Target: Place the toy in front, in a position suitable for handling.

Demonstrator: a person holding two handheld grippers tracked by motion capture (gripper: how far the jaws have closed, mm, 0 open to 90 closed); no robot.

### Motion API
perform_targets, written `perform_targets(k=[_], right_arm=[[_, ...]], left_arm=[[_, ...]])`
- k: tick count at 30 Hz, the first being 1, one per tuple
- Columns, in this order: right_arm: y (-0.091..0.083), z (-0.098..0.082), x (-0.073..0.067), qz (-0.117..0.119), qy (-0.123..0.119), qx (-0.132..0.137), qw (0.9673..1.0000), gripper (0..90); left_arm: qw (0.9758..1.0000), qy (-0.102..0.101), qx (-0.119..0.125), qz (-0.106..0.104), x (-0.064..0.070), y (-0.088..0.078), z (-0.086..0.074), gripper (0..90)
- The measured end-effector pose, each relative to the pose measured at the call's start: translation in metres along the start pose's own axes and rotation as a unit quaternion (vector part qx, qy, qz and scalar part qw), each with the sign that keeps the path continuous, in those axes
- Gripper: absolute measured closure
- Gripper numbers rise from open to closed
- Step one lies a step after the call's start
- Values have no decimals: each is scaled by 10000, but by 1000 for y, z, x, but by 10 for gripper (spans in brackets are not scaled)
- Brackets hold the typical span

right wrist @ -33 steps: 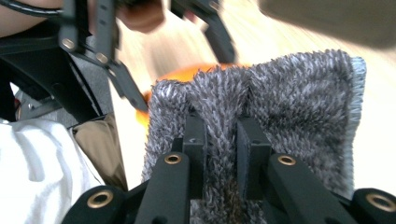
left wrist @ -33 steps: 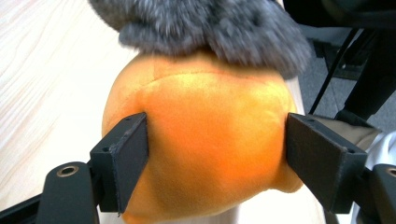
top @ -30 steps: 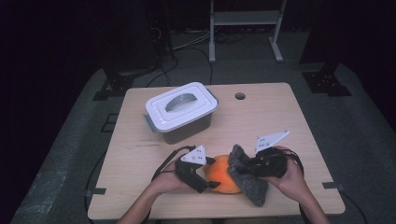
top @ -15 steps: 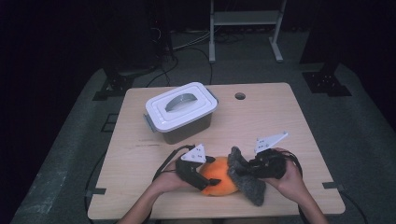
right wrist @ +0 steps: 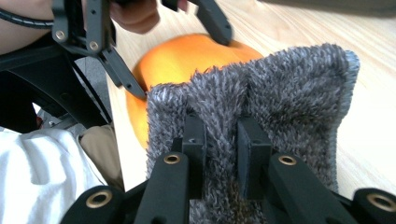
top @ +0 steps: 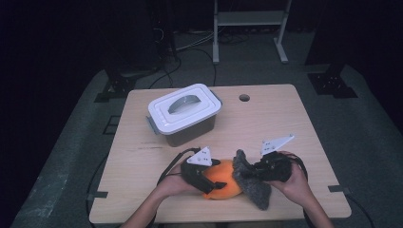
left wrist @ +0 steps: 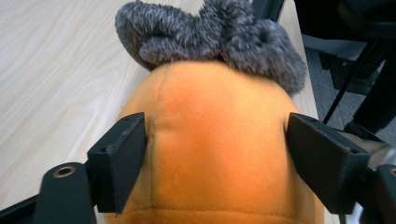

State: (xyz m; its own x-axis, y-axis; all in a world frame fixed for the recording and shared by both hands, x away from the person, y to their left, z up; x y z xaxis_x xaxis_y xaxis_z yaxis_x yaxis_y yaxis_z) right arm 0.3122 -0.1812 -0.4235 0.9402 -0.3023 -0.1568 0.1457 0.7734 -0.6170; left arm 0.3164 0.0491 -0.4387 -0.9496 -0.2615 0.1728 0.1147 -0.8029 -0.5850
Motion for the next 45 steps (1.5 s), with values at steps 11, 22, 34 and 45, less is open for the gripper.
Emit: perform_targets(k=[11, 22, 34, 45], right_arm=[[-2, -1, 3, 203, 198, 288, 9992, 751], [16, 5, -14, 390, -115, 85, 9991, 749], [9, -22, 14, 112, 413, -179, 9989, 753], [15, -11, 4, 377, 336, 77, 9987, 752]], left_arm=[[9998, 5, 7, -187, 4, -6, 1, 196], [9999, -143, -25, -68, -2, -1, 1, 186], [9993, -306, 15, -225, -12, -13, -9, 261], [9991, -358, 13, -211, -18, -18, -12, 268]])
Point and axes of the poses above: each handheld gripper's, and its own axes: y roughly forward along the jaws, z roughly out of its top, x roughly to its right, the point moved 3 cm from there along y, roughly forward along the jaws, and after that the axes turned 9 degrees about -y, right-handed, at the moved point
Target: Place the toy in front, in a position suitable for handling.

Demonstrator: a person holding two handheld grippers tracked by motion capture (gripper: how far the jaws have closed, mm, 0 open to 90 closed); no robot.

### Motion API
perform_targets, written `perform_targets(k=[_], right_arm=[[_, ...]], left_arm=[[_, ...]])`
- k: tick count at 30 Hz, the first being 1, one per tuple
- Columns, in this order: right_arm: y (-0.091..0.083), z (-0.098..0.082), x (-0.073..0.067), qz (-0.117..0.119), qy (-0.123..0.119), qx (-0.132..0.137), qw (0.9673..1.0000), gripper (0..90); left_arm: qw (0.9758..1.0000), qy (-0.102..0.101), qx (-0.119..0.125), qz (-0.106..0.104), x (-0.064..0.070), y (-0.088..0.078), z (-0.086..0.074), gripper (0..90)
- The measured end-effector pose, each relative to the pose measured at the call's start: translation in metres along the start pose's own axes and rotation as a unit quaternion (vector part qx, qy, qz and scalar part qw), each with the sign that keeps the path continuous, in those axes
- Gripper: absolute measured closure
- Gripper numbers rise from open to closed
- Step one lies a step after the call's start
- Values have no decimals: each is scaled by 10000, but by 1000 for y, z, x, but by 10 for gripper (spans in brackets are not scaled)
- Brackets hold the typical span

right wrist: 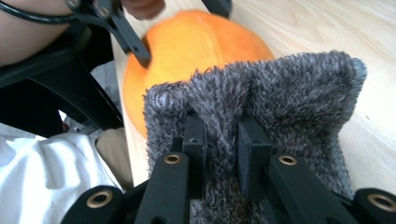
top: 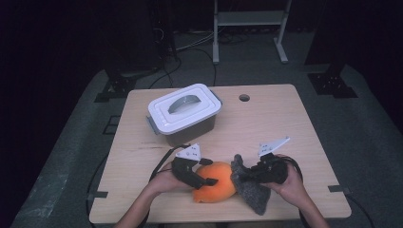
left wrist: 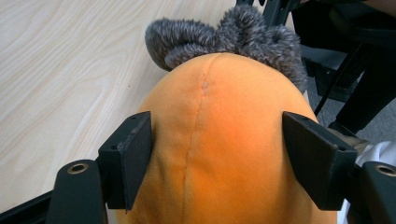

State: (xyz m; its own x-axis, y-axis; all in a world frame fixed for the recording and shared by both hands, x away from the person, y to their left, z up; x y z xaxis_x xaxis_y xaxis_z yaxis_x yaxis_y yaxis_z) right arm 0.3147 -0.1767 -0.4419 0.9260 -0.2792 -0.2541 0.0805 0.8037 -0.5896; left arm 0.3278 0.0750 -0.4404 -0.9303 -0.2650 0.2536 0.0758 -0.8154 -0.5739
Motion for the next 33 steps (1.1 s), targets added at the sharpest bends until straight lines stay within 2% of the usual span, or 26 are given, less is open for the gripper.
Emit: perform_targets(k=[3, 5, 9, 11, 16, 20, 21, 23, 24, 25, 26, 28, 29, 31, 33], right_arm=[[0, -7, 6, -103, 120, -177, 9997, 752], [-3, -8, 6, -125, 154, -162, 9997, 752], [-11, 6, -1, -23, 95, 332, 9994, 752], [-9, 10, -4, 24, 32, 420, 9991, 749], [3, 6, -6, 93, -28, 166, 9998, 750], [3, 4, -6, 104, -16, 119, 9999, 750], [4, 2, -6, 137, 3, 81, 9999, 750], [3, 2, -5, 126, 19, 51, 9999, 750], [2, 2, -4, 118, 19, 44, 9999, 751], [1, 2, -4, 112, 16, 32, 9999, 752], [0, 3, -3, 84, 0, 16, 10000, 753], [-4, 5, -2, -19, -17, 46, 10000, 754], [-7, 6, -1, -89, -20, 103, 9999, 754], [-13, 9, 0, -199, -23, 258, 9995, 757], [-18, 13, 0, -282, -38, 428, 9987, 757]], left_arm=[[10000, -35, 16, -4, -2, -1, -1, 267], [10000, -32, 42, -33, -2, -2, -1, 266], [10000, 0, 30, -40, 0, 0, -1, 263], [10000, 10, 36, -53, 0, 1, -1, 260], [9998, -12, 77, -168, 0, 0, -1, 238], [9997, -19, 126, -199, 1, 2, 1, 135], [9999, -121, 37, -96, 0, 3, 2, 97], [9995, -269, 20, -146, -2, 4, 1, 95], [9996, -241, -15, -175, -1, 3, 1, 140], [9999, -99, 16, -104, 1, 3, 2, 210], [9999, 124, 49, -5, 4, 2, 3, 282], [9981, 541, 210, 185, 12, 1, 7, 417], [9975, 607, 285, 231, 15, 1, 9, 457], [9952, 823, 350, 400, 20, 5, 12, 467], [9945, 892, 363, 424, 23, 10, 13, 455]])
Point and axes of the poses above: each handheld gripper's, and its own axes: y roughly forward along the jaws, z roughly out of its top, x roughly to its right, the point moved 3 cm from there along y, roughly forward along the jaws, and after that the axes turned 9 degrees about -y, right-handed, at the moved point
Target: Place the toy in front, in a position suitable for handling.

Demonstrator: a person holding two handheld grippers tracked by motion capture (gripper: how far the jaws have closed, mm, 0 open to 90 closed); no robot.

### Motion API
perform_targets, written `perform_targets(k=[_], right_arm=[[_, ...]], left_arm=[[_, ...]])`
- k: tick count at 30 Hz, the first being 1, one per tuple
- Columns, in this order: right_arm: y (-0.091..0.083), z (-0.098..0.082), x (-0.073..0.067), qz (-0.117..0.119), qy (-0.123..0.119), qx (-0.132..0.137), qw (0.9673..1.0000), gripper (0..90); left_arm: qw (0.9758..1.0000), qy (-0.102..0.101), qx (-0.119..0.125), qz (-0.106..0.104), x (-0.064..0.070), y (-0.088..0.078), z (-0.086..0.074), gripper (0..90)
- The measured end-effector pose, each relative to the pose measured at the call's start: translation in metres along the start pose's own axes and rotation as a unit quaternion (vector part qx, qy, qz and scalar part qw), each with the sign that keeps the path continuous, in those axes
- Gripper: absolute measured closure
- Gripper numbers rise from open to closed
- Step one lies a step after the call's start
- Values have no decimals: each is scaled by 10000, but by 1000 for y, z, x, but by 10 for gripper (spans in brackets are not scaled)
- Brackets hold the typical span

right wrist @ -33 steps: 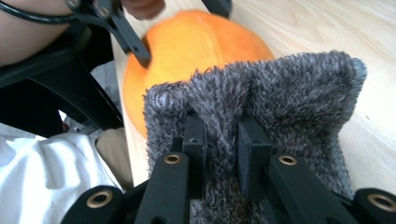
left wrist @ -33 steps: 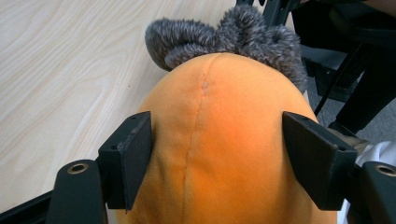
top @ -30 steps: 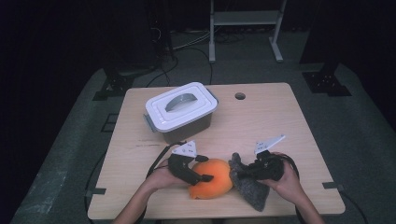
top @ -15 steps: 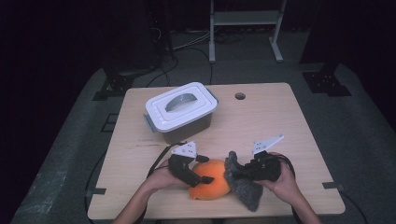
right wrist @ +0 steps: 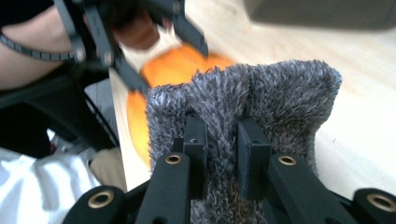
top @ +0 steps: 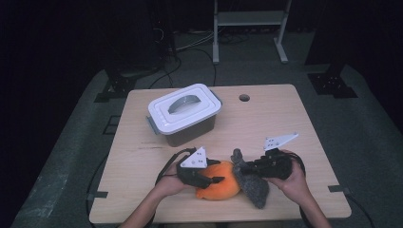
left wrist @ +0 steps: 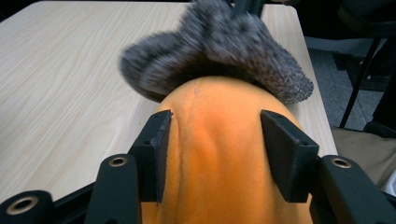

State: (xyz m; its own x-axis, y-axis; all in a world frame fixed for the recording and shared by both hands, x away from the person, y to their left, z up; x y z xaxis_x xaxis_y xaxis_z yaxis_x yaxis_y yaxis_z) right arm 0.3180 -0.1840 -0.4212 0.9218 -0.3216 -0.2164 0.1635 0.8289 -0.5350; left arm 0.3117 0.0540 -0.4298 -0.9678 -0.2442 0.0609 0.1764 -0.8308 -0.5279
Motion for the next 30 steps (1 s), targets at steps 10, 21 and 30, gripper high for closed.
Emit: perform_targets(k=[10, 21, 30], right_arm=[[16, -4, -5, 149, -167, -324, 9992, 754], [4, -17, 3, 174, 71, -498, 9986, 752], [19, -1, -16, 282, -263, -341, 9987, 747]], left_arm=[[9995, -205, -213, -115, -4, 1, -4, 121], [9974, -365, -412, -468, -5, -3, -13, 306], [9961, -601, -486, -434, -11, -1, -11, 92]])
Point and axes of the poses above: each handheld gripper's, and its own axes: y roughly forward along the jaws, z roughly out of its top, x roughly to its right, the point moved 3 cm from there along y, roughly forward along the jaws, and after that the axes turned 9 degrees about -y, right-handed, at the moved point
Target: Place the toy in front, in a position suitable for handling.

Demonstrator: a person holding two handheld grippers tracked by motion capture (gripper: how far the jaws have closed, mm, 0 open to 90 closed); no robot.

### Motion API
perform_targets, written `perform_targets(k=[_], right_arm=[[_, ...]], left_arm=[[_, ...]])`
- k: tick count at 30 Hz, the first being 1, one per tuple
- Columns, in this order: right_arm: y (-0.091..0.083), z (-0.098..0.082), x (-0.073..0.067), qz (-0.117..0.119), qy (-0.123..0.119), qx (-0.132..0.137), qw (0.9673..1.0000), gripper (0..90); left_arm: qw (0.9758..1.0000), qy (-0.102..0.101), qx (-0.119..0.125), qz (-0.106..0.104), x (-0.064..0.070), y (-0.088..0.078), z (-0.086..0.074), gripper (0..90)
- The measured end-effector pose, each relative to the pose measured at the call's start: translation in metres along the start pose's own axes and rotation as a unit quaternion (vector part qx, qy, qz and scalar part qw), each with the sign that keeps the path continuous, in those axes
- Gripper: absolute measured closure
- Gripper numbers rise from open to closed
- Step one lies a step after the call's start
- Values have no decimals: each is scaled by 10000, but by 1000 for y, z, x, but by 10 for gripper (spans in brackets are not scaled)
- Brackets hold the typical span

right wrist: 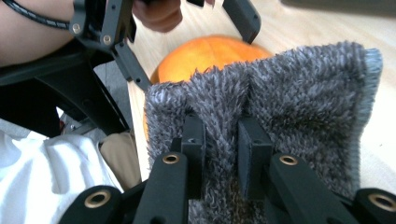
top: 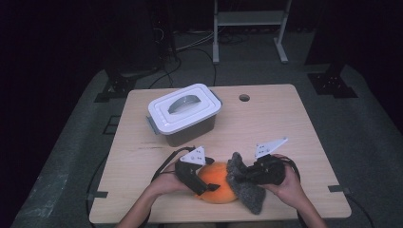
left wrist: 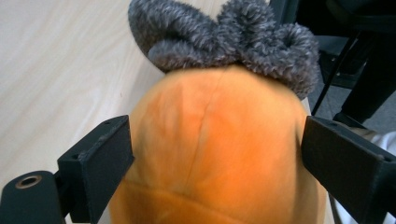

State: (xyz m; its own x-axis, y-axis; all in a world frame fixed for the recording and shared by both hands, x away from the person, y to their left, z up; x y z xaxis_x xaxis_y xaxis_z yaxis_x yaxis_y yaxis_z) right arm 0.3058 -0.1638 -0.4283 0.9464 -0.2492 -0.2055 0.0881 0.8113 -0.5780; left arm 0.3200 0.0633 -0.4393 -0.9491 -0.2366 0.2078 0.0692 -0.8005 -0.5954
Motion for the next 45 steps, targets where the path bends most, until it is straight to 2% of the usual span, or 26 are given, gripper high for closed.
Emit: perform_targets(k=[1, 5, 6, 8, 11, 12, 13, 14, 15, 20, 27, 34, 36, 41, 43, 45], right_arm=[[0, -1, 1, 22, 17, -1, 10000, 747], [-3, -7, 7, -2, 116, -101, 9999, 749], [-5, -12, 11, 3, 232, -124, 9997, 750], [-8, -12, 12, -59, 244, -134, 9996, 752], [-13, -4, 8, -137, 194, 43, 9997, 753], [-13, -1, 6, -131, 154, 136, 9997, 753], [-13, -1, 6, -131, 154, 136, 9997, 753], [-12, 6, 2, -136, 36, 195, 9997, 752], [-10, 9, 1, -156, 15, 177, 9997, 752], [-6, 9, 4, -138, 51, 224, 9996, 751], [-7, 13, 1, -199, -34, 201, 9996, 752], [-5, 7, 6, -123, 35, 145, 9998, 752], [-7, 4, 7, -122, 122, 197, 9997, 753], [-13, 16, 0, -126, 15, 438, 9990, 754], [-7, 16, -2, -75, -44, 351, 9993, 754], [2, 12, -1, -17, -56, 203, 9998, 754]], left_arm=[[9999, -36, -28, -91, -1, 1, -2, 98], [10000, 55, -4, -64, 0, 2, -3, 231], [9999, 142, -18, 25, 2, 1, -2, 273], [9996, 263, -16, 120, 3, -1, -2, 320], [9992, 331, 54, 211, 6, -2, 1, 365], [9988, 414, 71, 248, 7, -1, 2, 371], [9988, 414, 71, 248, 7, -1, 2, 376], [9983, 504, 100, 289, 10, -1, 3, 380], [9973, 629, 81, 378, 12, -1, 5, 382], [9976, 553, 108, 413, 9, -2, 2, 376], [9972, 592, 115, 443, 10, -3, 1, 377], [9972, 595, 92, 442, 10, -3, 0, 376], [9971, 610, 98, 447, 10, -2, 0, 378], [9962, 753, 85, 420, 16, 1, 0, 372], [9968, 719, 73, 332, 16, -1, 2, 317], [9981, 544, 177, 207, 15, -3, 5, 202]])
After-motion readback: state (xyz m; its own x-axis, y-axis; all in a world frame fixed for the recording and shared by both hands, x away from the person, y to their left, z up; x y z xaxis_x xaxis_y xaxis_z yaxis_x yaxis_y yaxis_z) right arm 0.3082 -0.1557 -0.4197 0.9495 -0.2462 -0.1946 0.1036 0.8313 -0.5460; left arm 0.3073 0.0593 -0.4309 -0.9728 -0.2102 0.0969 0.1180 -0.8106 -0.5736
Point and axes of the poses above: each handheld gripper's, and its own axes: y roughly forward along the jaws, z roughly out of its top, x roughly to its right, the point moved 3 cm from there along y, roughly forward along the jaws, and after that the axes turned 9 degrees about -y, right-handed, at the moved point
